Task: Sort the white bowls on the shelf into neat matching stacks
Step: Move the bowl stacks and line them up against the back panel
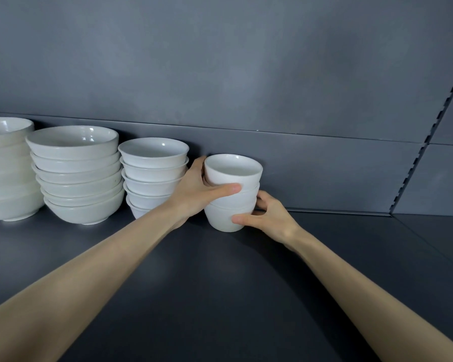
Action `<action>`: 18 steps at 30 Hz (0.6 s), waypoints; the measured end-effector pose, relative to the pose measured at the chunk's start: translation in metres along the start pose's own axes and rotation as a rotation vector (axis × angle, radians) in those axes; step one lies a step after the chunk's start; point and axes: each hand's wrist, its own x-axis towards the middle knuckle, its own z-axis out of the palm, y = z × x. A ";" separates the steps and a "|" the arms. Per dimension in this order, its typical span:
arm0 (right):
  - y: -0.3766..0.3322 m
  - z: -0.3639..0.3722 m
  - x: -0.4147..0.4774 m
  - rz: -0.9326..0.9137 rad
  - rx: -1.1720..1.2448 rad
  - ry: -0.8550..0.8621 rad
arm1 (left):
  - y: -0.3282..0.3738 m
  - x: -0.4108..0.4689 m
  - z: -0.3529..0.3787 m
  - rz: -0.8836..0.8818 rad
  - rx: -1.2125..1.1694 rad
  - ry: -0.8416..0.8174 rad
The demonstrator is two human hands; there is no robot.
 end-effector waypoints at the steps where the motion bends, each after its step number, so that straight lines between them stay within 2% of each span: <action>1: 0.000 0.000 0.000 0.003 -0.003 -0.001 | 0.001 0.000 0.000 -0.001 0.005 -0.001; 18: -0.017 -0.019 -0.015 0.072 -0.163 -0.045 | 0.016 -0.029 -0.004 -0.093 0.341 0.038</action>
